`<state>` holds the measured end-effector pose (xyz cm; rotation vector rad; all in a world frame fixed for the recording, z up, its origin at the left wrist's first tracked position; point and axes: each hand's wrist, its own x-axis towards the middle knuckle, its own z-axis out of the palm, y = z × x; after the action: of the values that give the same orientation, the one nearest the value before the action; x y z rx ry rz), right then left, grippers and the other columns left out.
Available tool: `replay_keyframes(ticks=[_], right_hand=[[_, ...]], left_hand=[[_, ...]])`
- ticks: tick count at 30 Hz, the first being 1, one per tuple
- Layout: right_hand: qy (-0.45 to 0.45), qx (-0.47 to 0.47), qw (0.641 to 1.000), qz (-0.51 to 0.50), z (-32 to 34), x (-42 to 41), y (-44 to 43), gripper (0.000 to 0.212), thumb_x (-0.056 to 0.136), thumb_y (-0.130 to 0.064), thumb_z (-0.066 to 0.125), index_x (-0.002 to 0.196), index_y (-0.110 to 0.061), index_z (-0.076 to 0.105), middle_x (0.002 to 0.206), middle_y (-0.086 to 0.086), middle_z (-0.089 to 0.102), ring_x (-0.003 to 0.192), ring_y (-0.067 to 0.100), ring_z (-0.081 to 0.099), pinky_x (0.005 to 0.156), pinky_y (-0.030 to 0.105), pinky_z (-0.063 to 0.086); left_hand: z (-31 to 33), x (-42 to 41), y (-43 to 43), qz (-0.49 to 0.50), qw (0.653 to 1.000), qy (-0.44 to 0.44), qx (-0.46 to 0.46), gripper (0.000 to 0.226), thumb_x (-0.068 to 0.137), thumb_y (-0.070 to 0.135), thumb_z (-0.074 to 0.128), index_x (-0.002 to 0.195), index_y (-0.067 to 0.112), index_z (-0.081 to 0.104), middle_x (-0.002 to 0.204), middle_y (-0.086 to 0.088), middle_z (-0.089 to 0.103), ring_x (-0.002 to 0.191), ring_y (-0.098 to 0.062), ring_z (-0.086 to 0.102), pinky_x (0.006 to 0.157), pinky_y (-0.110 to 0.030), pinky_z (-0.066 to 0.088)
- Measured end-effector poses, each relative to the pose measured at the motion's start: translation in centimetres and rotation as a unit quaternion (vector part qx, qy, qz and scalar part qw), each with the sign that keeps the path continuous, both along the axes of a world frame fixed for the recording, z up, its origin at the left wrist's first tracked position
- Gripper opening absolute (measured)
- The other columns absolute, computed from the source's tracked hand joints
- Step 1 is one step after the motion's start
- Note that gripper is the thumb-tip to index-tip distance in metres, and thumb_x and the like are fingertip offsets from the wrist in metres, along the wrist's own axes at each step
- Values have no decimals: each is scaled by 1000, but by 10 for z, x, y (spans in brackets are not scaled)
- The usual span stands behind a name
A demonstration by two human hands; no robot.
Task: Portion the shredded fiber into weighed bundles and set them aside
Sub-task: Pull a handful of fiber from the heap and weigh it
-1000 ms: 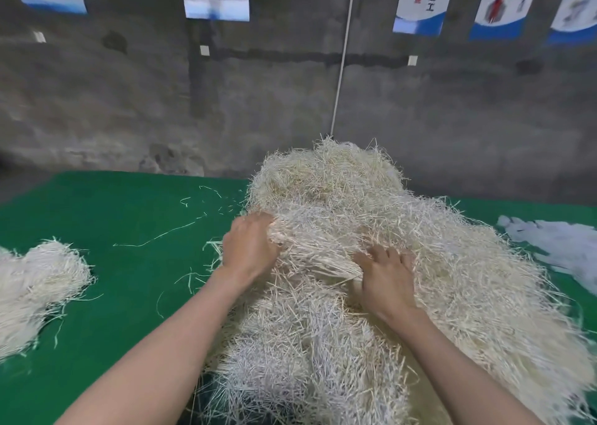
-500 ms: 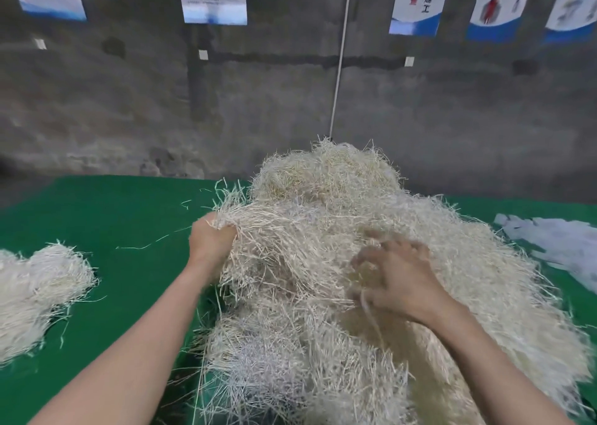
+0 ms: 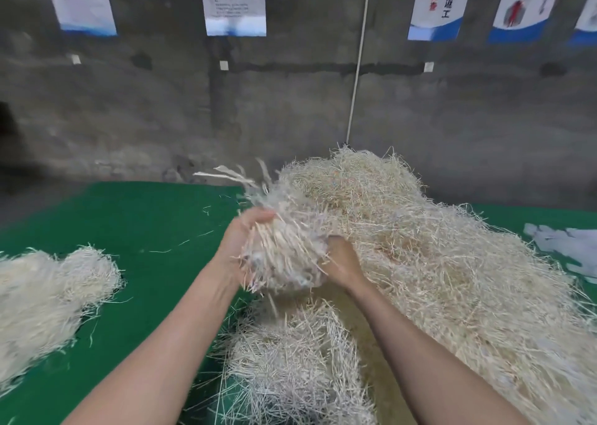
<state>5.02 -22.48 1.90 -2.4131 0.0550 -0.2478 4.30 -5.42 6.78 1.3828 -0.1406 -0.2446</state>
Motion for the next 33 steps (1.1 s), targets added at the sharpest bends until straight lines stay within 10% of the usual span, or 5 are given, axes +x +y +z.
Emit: replay_keyframes(ticks=[4, 9, 16, 28, 33], right_hand=[[-51, -53, 996, -49, 12, -4, -8, 22, 93, 2, 47, 111, -1, 61, 90, 8, 61, 83, 25, 62, 77, 31, 54], [-69, -164, 984, 18, -1, -16, -23, 29, 87, -25, 65, 113, -20, 55, 82, 0, 59, 63, 13, 55, 57, 25, 49], [117, -326, 936, -65, -79, -39, -82, 29, 100, -19, 36, 126, -11, 48, 117, 9, 61, 108, 25, 57, 91, 32, 42], [-91, -80, 990, 69, 44, -53, -37, 116, 62, -59, 72, 146, -41, -6, 147, -26, 2, 138, 5, 9, 113, 32, 9], [-3, -6, 998, 61, 35, -7, 13, 61, 86, 2, 52, 143, -8, 33, 132, 9, 49, 76, 9, 57, 71, 12, 49]], left_hand=[[-29, 5, -29, -130, 842, -144, 503, 115, 56, 54, 81, 148, 34, 15, 151, 6, 26, 136, -20, 31, 106, -38, 31], [-31, 27, -30, 99, 673, -328, 655, 26, 78, 4, 54, 97, 18, 65, 67, 7, 55, 59, -5, 54, 66, -24, 54], [0, 50, -4, 357, 821, -256, 364, 39, 81, -2, 50, 51, 20, 41, 52, 8, 46, 47, -16, 40, 43, -23, 24], [18, 33, -16, 248, 964, -50, 83, 45, 85, -15, 39, 125, -1, 53, 107, -1, 62, 61, -7, 45, 49, -17, 41], [34, 5, -18, 85, 995, 47, 21, 18, 98, 22, 40, 95, 13, 55, 102, -9, 65, 90, -24, 62, 79, -37, 53]])
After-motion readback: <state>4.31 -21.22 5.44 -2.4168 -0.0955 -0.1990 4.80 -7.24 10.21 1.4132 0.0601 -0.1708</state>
